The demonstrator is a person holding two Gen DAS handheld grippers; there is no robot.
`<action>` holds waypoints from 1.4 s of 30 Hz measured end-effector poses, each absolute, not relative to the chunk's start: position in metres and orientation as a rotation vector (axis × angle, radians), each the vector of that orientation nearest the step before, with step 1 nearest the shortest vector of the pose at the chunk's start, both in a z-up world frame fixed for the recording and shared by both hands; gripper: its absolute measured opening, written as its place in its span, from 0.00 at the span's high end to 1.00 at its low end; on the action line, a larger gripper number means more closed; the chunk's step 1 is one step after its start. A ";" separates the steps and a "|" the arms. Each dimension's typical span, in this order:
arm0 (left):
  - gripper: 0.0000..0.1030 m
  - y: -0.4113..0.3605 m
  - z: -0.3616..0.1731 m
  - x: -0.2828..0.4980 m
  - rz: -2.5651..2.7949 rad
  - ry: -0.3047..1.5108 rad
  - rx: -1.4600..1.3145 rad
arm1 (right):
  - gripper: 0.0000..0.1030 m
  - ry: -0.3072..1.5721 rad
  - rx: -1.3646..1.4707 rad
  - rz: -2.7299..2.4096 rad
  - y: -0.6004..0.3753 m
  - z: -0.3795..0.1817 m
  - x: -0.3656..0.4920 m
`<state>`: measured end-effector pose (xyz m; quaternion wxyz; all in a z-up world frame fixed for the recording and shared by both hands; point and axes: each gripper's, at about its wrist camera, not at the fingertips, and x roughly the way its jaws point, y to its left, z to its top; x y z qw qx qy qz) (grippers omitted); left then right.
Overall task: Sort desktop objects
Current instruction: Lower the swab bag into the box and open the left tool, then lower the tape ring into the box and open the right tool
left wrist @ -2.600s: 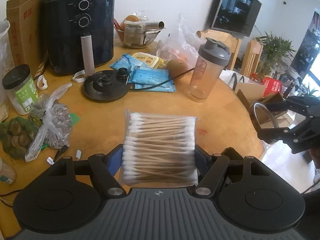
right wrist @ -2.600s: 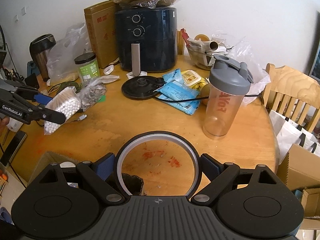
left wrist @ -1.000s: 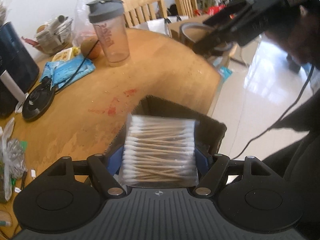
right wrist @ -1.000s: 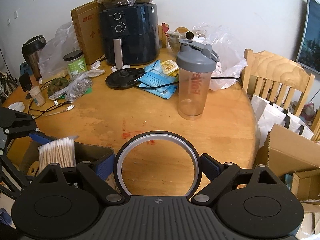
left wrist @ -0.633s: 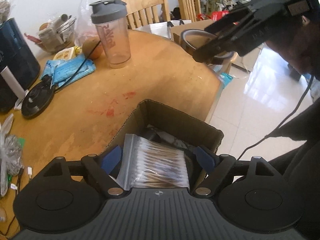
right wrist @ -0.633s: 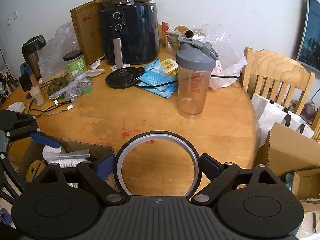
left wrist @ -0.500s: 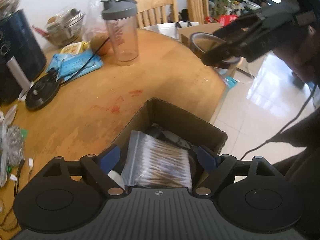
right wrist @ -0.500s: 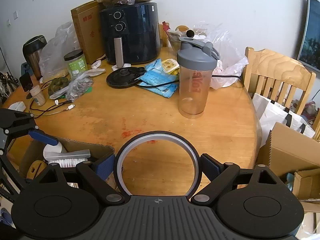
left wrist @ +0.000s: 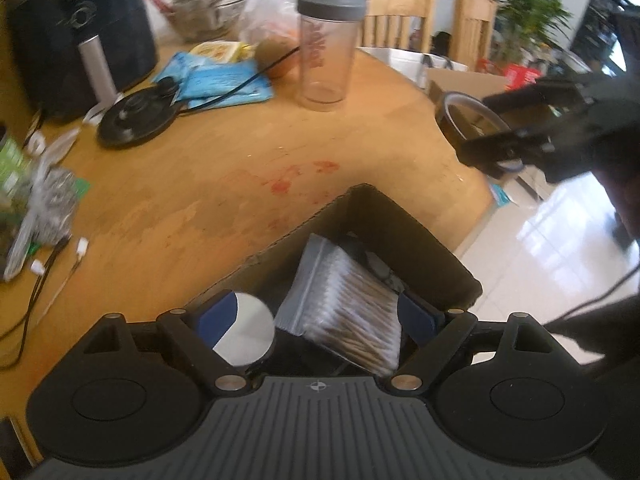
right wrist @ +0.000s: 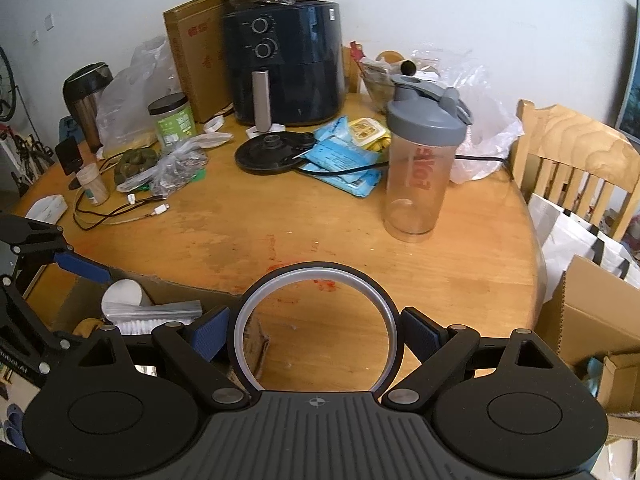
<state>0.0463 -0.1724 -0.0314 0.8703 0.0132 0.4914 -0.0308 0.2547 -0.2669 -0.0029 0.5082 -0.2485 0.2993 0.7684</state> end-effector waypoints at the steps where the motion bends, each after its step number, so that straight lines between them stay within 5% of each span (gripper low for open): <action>1: 0.14 -0.171 -0.030 0.045 -0.047 1.029 0.018 | 0.11 0.721 -0.602 1.858 -0.266 -0.003 0.253; 5: 0.04 -0.166 -0.027 0.041 0.009 1.031 -0.010 | 0.11 0.719 -0.616 1.889 -0.265 -0.002 0.245; 16: 0.00 -0.146 -0.020 0.019 0.169 1.023 -0.125 | 0.11 0.710 -0.654 1.997 -0.265 0.001 0.217; 36: 0.00 -0.122 -0.020 -0.028 0.372 1.024 -0.302 | 0.11 0.694 -0.806 2.226 -0.265 0.001 0.153; 39: 0.00 -0.122 -0.021 -0.029 0.388 1.028 -0.312 | 0.00 0.679 -0.855 2.207 -0.264 -0.003 0.147; 42: 0.00 -0.122 -0.021 -0.028 0.397 1.029 -0.317 | 0.00 0.682 -0.870 2.204 -0.263 -0.005 0.147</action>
